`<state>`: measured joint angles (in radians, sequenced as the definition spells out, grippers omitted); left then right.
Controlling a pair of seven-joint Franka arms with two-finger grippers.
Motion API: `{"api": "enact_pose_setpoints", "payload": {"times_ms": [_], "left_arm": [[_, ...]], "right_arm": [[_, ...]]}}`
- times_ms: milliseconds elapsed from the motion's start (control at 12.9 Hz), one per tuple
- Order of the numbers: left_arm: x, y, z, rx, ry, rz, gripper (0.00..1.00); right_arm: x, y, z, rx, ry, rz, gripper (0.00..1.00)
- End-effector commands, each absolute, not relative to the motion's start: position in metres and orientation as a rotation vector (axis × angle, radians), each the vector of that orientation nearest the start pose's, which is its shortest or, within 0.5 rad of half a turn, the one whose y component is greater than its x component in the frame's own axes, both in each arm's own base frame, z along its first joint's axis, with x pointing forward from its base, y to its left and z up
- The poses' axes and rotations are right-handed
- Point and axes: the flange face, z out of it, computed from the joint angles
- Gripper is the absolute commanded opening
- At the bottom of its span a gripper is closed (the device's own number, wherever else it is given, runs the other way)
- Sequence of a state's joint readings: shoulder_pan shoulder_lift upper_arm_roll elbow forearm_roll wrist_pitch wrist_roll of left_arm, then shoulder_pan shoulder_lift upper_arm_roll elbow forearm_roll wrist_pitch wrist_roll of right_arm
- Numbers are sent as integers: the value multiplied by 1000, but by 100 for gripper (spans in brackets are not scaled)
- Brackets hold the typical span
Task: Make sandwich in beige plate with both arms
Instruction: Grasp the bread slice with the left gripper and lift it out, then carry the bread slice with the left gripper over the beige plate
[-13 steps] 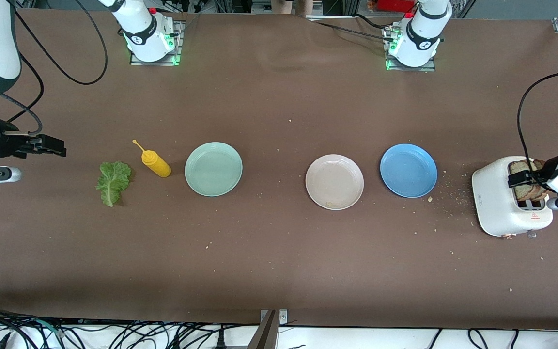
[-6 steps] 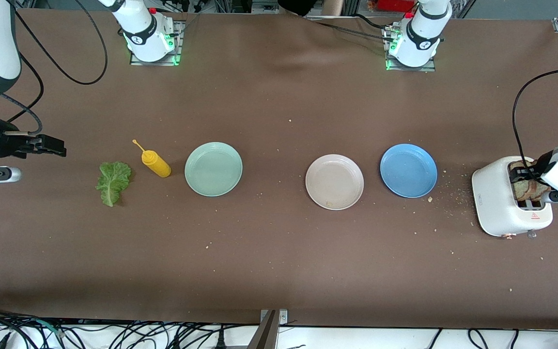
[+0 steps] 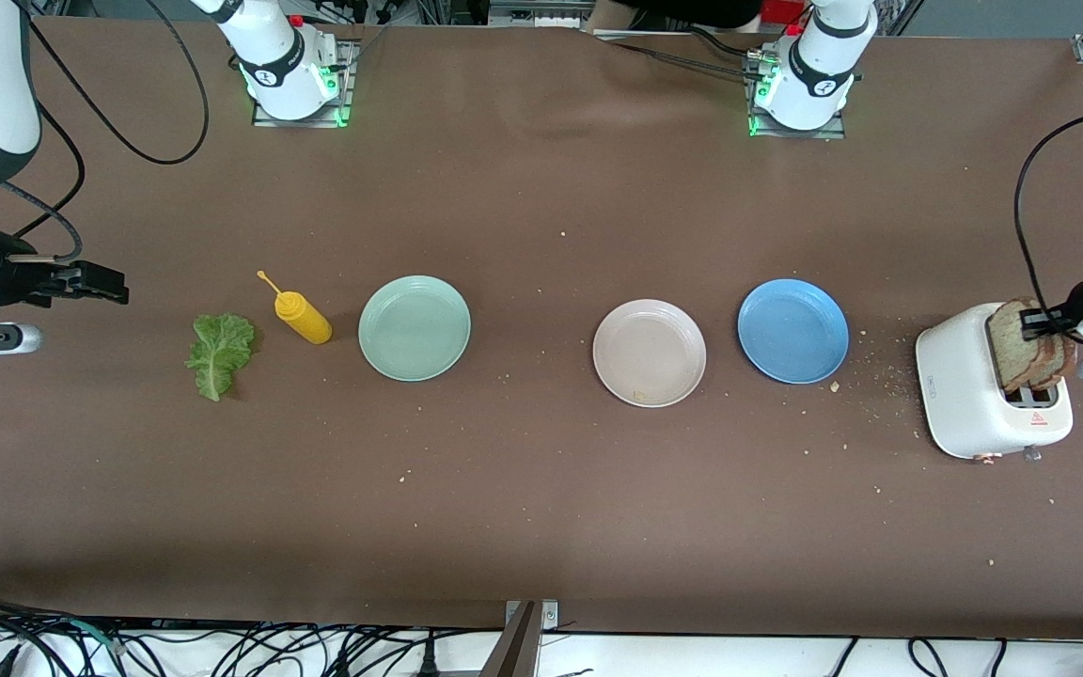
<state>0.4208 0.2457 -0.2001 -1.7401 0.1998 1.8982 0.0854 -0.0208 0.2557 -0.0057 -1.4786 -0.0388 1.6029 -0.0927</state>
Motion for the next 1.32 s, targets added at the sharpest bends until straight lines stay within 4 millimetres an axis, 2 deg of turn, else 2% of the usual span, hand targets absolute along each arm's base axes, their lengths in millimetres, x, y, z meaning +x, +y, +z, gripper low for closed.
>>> {"api": "enact_pose_setpoints", "payload": {"times_ms": [0,233,311,389,467,622,778,934,1089,1167,1245], "left_arm": [[603,146,486,-2955,-62,186,0],[611,97,529,-2964,13,205,0],[612,70,535,-3014,55,209,0],[614,47,531,-3112,72,222,0],[615,28,522,-3209,54,258,0],[615,-28,499,-3342,43,428,0],[612,-83,468,-3439,58,616,0],[615,-129,437,-3542,124,772,0],[622,-161,403,-3606,200,819,0],[624,-180,389,-3621,293,771,0],[629,-188,367,-3633,369,749,0]], "right_arm": [[624,-22,519,-3175,-118,202,100],[624,-22,519,-3173,-118,202,100],[624,-22,520,-3174,-118,197,100],[625,-22,520,-3175,-118,190,100],[625,-22,520,-3175,-118,190,100],[626,-22,519,-3175,-118,183,100],[626,-22,518,-3175,-118,187,100],[626,-23,518,-3175,-116,188,100],[626,-23,518,-3175,-116,185,100],[626,-23,518,-3175,-116,185,100],[626,-23,518,-3175,-116,185,100]]}}
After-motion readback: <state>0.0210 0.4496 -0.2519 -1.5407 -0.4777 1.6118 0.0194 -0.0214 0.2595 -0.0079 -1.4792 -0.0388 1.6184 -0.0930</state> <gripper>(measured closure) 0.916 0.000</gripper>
